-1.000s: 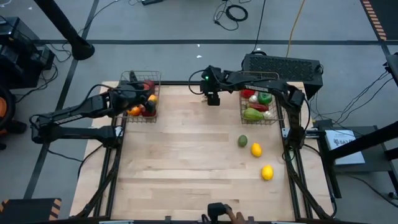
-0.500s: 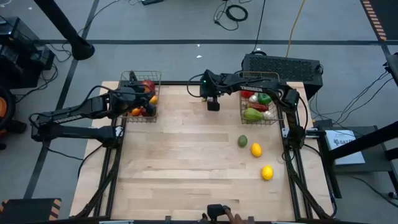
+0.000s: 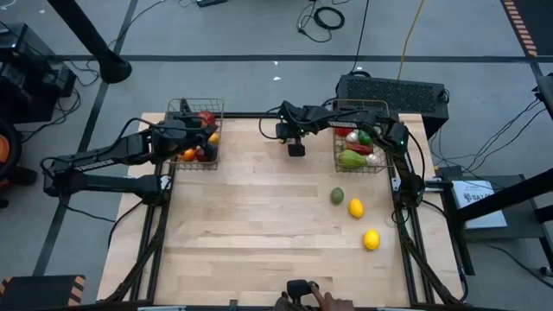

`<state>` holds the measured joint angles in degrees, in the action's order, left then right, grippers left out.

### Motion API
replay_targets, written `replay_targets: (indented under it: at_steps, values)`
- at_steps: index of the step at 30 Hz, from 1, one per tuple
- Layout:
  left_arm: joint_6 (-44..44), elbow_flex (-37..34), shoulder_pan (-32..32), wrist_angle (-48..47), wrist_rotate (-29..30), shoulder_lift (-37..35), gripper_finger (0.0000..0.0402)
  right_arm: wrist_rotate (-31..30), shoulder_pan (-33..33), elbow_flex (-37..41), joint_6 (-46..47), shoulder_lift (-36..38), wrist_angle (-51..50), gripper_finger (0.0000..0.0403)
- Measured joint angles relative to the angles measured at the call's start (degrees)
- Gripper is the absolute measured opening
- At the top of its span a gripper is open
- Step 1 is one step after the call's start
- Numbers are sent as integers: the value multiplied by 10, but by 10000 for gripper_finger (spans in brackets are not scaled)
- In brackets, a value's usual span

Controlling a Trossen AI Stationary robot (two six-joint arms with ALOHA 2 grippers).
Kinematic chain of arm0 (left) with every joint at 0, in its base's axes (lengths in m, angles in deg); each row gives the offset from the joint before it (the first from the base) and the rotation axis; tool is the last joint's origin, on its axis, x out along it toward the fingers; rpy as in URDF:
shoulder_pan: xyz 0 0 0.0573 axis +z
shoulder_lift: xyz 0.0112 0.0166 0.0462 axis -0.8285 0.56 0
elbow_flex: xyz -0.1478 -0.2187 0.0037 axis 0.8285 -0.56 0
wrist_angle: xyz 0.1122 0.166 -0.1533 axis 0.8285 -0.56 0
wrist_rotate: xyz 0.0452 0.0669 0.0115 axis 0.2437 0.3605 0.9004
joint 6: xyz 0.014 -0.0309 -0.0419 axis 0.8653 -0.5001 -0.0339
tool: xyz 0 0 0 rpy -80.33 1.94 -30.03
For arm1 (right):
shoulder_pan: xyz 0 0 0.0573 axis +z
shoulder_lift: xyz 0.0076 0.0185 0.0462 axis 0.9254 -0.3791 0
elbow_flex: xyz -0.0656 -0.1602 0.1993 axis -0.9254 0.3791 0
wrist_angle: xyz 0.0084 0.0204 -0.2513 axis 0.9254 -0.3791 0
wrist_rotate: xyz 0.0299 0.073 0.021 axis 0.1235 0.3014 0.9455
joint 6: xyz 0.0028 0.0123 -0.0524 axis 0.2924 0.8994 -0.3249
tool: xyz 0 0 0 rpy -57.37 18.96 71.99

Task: Sort produce into baskets
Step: Put the garlic into the right wire basket

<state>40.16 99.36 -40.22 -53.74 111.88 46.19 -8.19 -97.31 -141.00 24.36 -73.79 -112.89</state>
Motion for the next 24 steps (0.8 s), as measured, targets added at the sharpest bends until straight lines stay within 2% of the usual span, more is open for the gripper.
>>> replay_targets:
  at_steps: [11, 24]
  values:
    - [2, 0, 0, 0, -6, 0, 6, 0, 0, 0, -22, -4, 20, 321]
    - [2, 0, 0, 0, -16, 0, 6, -3, 1, 0, 2, -17, 12, 278]
